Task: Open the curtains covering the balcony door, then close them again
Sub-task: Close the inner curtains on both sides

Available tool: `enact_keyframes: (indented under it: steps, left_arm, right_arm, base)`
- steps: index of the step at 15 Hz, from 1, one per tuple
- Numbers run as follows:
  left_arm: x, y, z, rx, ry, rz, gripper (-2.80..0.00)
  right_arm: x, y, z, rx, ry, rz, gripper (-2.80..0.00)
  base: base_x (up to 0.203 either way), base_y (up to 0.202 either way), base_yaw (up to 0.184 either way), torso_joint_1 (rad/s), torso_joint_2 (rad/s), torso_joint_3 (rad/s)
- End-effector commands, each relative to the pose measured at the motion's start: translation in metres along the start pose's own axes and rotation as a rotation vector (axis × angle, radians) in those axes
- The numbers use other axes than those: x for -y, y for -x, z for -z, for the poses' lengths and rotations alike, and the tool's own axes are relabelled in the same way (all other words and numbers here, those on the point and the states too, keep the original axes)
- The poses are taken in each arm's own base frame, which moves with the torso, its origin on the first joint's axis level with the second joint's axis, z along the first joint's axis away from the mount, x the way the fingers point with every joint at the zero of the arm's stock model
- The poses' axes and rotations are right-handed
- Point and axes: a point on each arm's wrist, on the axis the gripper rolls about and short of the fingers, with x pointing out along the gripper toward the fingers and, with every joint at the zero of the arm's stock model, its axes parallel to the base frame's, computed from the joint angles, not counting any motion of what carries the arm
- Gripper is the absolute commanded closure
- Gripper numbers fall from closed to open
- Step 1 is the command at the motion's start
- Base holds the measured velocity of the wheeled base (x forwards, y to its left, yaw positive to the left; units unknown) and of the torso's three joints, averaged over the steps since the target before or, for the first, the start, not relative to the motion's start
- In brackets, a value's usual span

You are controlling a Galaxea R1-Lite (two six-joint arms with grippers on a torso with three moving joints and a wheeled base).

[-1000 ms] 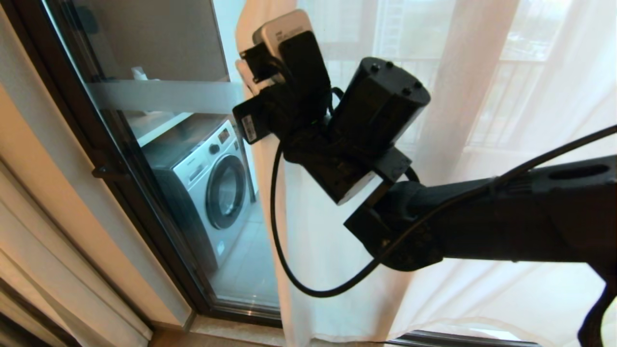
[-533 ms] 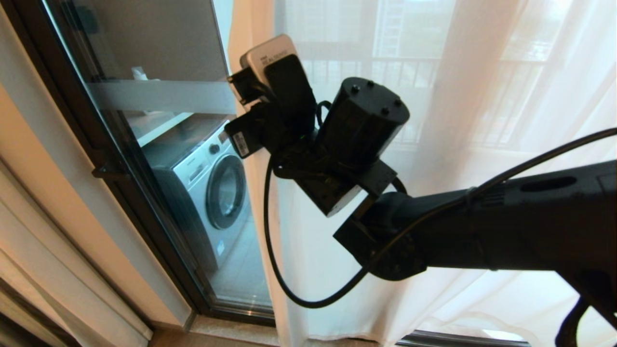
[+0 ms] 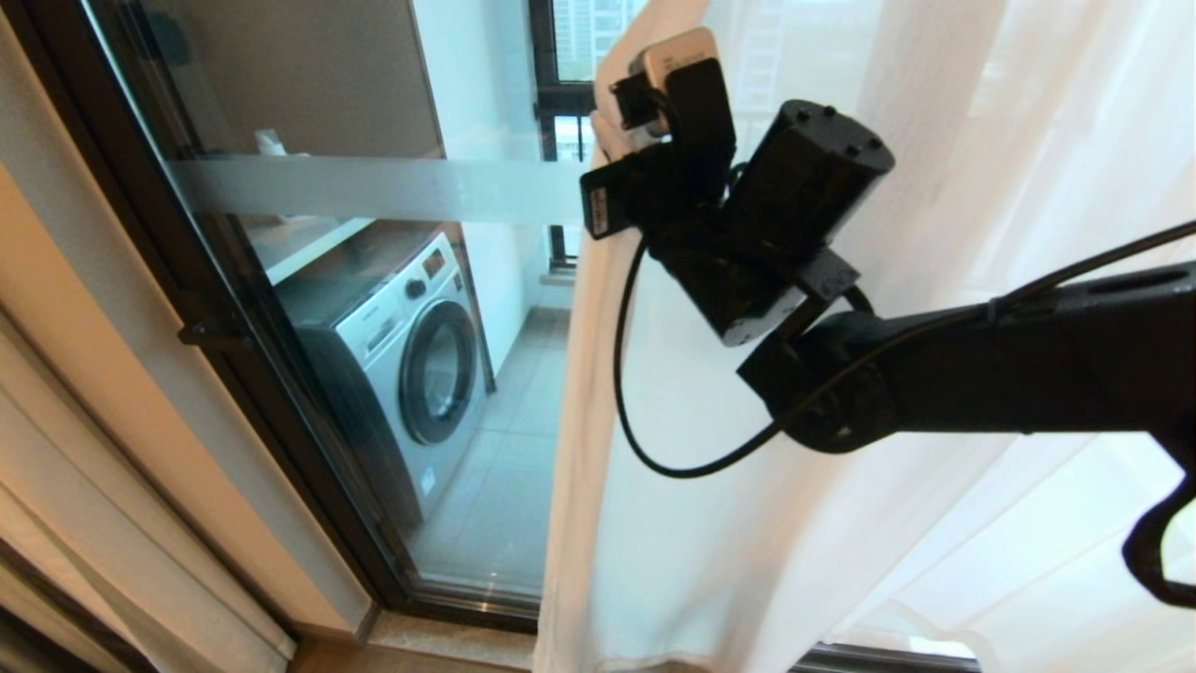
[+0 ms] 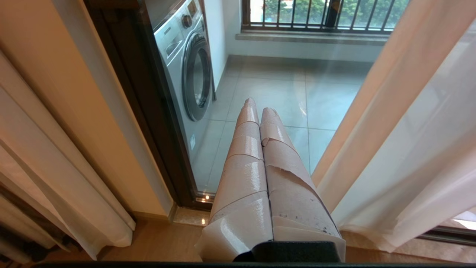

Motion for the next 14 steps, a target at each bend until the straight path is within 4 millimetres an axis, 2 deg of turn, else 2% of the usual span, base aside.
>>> enact_keyframes:
  steps: [1,6,9,12,13,14]
  left_arm:
    - [0.0,0.0,0.0,0.0,0.0,0.0,0.0]
    - [0.0,0.0,0.0,0.0,0.0,0.0,0.0]
    - [0.0,0.0,0.0,-0.001,0.0,-0.002,0.0]
    - [0.0,0.0,0.0,-0.001,0.0,0.001,0.0]
    - [0.0,0.0,0.0,0.001,0.0,0.001,0.0]
    - [0.0,0.0,0.0,-0.001,0.0,0.0,0.0]
  right_arm:
    - [0.031,-0.001,0.004,-0.016,0.03,0.061,0.0]
    - [0.103,0.009,0.044,-0.139,0.023,0.2,0.0]
    - [0.118,0.01,0.05,-0.154,0.039,0.23,0.0]
    - [0.118,0.015,0.052,-0.173,0.041,0.226,0.0]
    - [0.117,0.018,0.054,-0.181,0.041,0.223,-2.8]
    - [0.118,0.02,0.05,-0.174,0.041,0.224,-2.8]
  base:
    - [0.0,0.0,0.0,0.0,0.0,0.0]
    - [0.0,0.0,0.0,0.0,0.0,0.0]
    - [0.0,0.0,0.0,0.0,0.0,0.0]
    - [0.0,0.0,0.0,0.0,0.0,0.0]
    - [0.0,0.0,0.0,0.0,0.0,0.0]
    - [0.0,0.0,0.0,0.0,0.0,0.0]
